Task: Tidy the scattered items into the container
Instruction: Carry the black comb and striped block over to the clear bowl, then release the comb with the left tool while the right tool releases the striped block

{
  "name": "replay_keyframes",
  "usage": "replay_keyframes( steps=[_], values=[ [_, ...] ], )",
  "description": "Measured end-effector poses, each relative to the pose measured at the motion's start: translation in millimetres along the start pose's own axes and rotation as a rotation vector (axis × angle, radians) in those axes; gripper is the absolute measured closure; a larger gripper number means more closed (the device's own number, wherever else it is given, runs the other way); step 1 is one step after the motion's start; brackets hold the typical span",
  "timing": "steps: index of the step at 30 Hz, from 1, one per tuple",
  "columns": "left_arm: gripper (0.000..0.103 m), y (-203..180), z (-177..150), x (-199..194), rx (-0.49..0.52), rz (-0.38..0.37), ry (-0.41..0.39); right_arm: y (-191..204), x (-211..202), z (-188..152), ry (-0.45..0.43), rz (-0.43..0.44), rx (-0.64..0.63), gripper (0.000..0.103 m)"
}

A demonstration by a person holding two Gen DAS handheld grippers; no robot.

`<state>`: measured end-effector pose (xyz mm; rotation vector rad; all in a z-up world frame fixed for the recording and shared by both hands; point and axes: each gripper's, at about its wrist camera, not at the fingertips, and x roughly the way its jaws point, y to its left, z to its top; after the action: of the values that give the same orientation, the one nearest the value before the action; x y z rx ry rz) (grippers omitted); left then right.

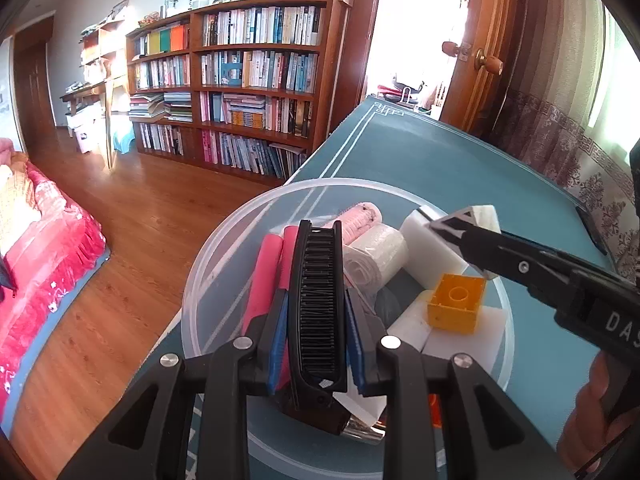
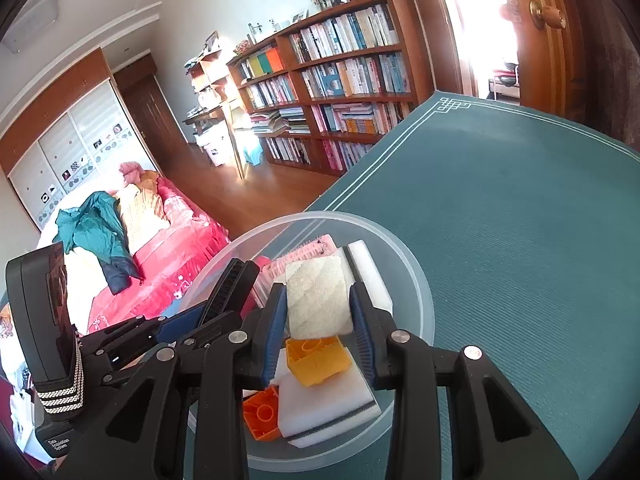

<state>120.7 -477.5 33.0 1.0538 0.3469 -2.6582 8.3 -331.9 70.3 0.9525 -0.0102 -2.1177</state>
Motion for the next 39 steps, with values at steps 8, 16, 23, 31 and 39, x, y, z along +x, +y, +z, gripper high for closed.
replay_keyframes(
  steps=[8, 16, 23, 31, 39],
  values=[
    [0.037, 2.9, -2.4, -12.2, -0.001, -0.014, -0.020, 3.8, 8.3, -1.2, 0.026, 0.025, -0.019, 0.068],
    [0.024, 8.9, -1.0, -28.1, -0.002, 0.005, -0.044, 9.0, 17.1, -8.0, 0.063, 0.067, -0.020, 0.068],
    [0.021, 13.2, 0.9, -37.4, -0.004, 0.039, -0.058, 18.7, 17.6, -13.8, 0.085, 0.121, -0.036, 0.068],
    [0.017, 18.5, -1.1, -38.4, -0.035, 0.084, -0.048, 10.2, 2.1, -22.4, 0.057, 0.117, 0.002, 0.068],
    [0.008, 8.5, -2.7, -51.3, -0.040, 0.113, -0.087, 0.2, -45.8, -28.4, -0.080, -0.025, 0.019, 0.048]
  ],
)
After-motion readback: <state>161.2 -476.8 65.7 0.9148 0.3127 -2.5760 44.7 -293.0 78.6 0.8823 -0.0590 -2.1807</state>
